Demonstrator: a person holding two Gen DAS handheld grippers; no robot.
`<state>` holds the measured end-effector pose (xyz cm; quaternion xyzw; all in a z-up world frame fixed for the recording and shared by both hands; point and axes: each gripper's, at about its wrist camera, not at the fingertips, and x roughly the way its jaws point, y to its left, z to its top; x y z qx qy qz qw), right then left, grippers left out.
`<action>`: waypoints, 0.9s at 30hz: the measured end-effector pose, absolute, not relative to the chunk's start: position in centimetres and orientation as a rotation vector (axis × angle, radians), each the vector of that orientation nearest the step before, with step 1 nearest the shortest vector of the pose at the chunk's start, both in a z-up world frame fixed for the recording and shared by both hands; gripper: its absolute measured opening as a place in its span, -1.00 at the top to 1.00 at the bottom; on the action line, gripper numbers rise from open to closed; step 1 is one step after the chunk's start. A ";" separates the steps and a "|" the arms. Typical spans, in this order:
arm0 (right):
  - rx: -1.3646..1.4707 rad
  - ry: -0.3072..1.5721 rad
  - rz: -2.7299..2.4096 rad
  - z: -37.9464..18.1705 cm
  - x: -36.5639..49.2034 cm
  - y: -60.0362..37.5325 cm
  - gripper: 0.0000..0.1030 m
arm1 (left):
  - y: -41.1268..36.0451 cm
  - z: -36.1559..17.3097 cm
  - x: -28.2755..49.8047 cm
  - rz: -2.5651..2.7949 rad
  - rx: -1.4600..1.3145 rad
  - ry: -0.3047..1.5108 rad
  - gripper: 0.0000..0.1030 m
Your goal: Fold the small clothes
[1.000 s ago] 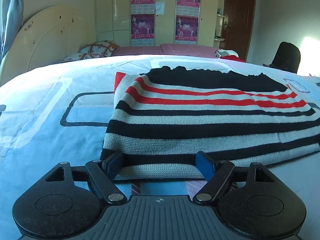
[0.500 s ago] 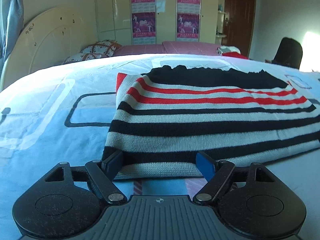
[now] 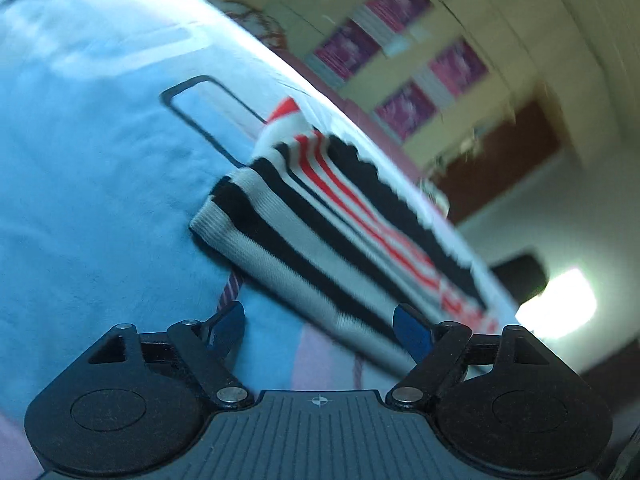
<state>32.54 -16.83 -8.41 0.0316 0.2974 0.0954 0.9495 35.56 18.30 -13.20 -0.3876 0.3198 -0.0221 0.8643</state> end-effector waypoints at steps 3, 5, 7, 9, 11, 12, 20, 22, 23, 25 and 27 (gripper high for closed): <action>0.111 0.617 0.207 -8.2 33.6 -16.0 -0.02 | 19.2 -14.2 36.6 -0.044 -0.893 0.631 -0.49; 0.133 0.632 0.206 -8.3 34.8 -15.3 0.16 | 19.5 -14.7 37.3 -0.040 -0.928 0.605 -0.45; 0.143 0.648 0.219 -8.4 36.2 -14.1 0.43 | 19.6 -15.2 38.0 -0.035 -0.945 0.581 -0.43; 0.121 0.657 0.245 -8.6 37.4 -12.6 0.71 | 19.4 -15.1 38.8 -0.030 -0.949 0.555 -0.42; 0.100 0.650 0.265 -8.8 38.5 -11.0 0.78 | 19.6 -15.5 39.4 -0.011 -0.971 0.527 -0.24; 0.096 0.649 0.278 -8.9 39.2 -10.3 0.79 | 19.7 -15.7 39.7 0.017 -1.003 0.516 -0.17; 0.032 0.677 0.330 -10.3 42.9 -6.7 0.83 | 21.1 -17.7 40.5 0.009 -1.088 0.488 0.50; 0.011 0.690 0.327 -10.7 43.3 -6.2 0.83 | 21.1 -17.9 40.7 -0.004 -1.092 0.488 0.54; 0.002 0.708 0.321 -11.0 43.5 -6.1 0.83 | 21.1 -17.9 40.8 -0.007 -1.094 0.488 0.58; -0.014 0.739 0.305 -11.5 43.8 -6.0 0.86 | 21.0 -17.9 41.0 -0.001 -1.077 0.495 0.59; -0.033 0.749 0.300 -11.8 43.8 -5.9 0.87 | 20.8 -17.7 41.2 0.005 -1.052 0.498 0.60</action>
